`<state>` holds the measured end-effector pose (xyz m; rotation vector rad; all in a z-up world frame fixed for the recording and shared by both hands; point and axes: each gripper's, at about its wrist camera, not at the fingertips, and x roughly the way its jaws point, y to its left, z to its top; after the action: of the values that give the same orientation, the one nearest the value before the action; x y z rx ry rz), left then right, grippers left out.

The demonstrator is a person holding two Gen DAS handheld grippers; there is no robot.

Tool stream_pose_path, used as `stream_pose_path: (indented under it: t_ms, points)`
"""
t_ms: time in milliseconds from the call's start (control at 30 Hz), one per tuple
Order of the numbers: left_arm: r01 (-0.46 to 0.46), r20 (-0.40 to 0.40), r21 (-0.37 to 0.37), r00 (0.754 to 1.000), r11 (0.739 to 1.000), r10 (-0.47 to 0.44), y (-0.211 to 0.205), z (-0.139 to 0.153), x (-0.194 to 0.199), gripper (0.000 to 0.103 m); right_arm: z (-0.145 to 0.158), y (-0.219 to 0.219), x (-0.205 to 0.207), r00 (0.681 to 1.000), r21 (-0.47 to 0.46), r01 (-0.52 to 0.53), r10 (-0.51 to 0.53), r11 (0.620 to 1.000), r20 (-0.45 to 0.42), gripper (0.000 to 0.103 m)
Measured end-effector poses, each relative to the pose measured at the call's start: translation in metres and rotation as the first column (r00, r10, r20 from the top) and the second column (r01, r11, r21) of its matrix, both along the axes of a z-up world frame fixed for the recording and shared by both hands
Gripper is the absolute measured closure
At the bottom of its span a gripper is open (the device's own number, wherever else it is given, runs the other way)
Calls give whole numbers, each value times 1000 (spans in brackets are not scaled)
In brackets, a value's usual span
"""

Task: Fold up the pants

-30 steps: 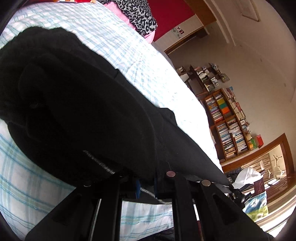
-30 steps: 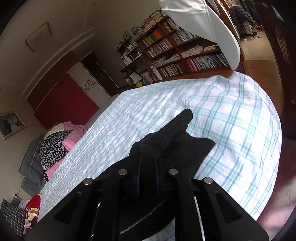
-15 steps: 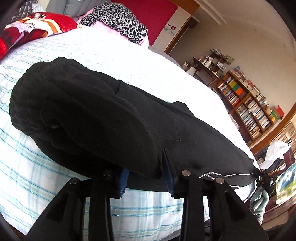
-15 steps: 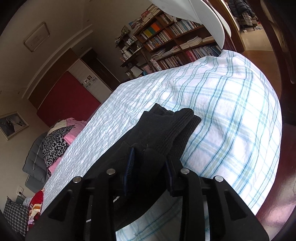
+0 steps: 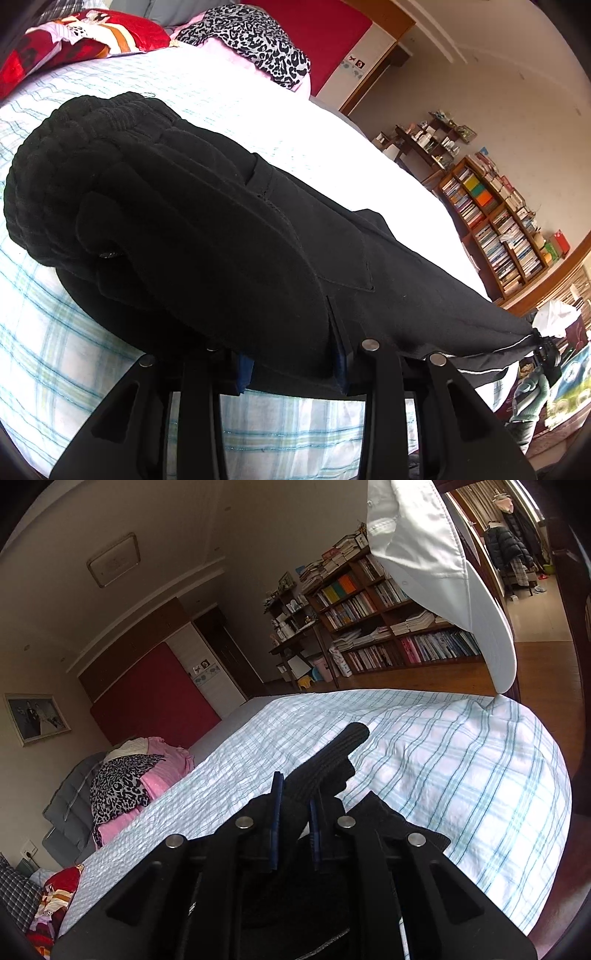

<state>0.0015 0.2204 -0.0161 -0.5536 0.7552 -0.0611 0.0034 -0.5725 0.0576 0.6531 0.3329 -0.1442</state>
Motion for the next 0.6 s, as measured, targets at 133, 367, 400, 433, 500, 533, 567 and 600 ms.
stream_pose_path:
  t_ms: [133, 367, 400, 433, 500, 533, 567, 600]
  points:
    - [1, -2, 30, 1000, 1000, -1, -5, -3, 2, 69, -58, -5, 11, 982, -31, 24, -29, 999, -184, 90]
    - [64, -29, 113, 998, 992, -61, -10, 7, -3, 69, -62, -12, -17, 969, -91, 134, -150, 987, -196, 57]
    - [74, -32, 126, 997, 989, -71, -10, 9, -5, 69, -59, -12, -20, 964, -118, 155, -177, 981, -201, 57]
    - [82, -32, 141, 996, 987, -78, -10, 12, -8, 69, -56, -13, -24, 958, -144, 174, -201, 974, -202, 57]
    - [92, -21, 177, 996, 980, -90, -11, 21, -12, 69, -47, -10, -28, 955, -181, 199, -232, 963, -185, 57]
    - [96, -12, 193, 995, 977, -95, -13, 26, -14, 69, -42, -8, -28, 959, -189, 196, -228, 962, -169, 56]
    - [100, 2, 206, 995, 973, -102, -14, 31, -17, 69, -36, -7, -26, 964, -197, 184, -216, 963, -157, 52]
    - [105, 18, 216, 994, 971, -112, -16, 37, -19, 68, -29, -5, -19, 969, -207, 165, -197, 964, -146, 51]
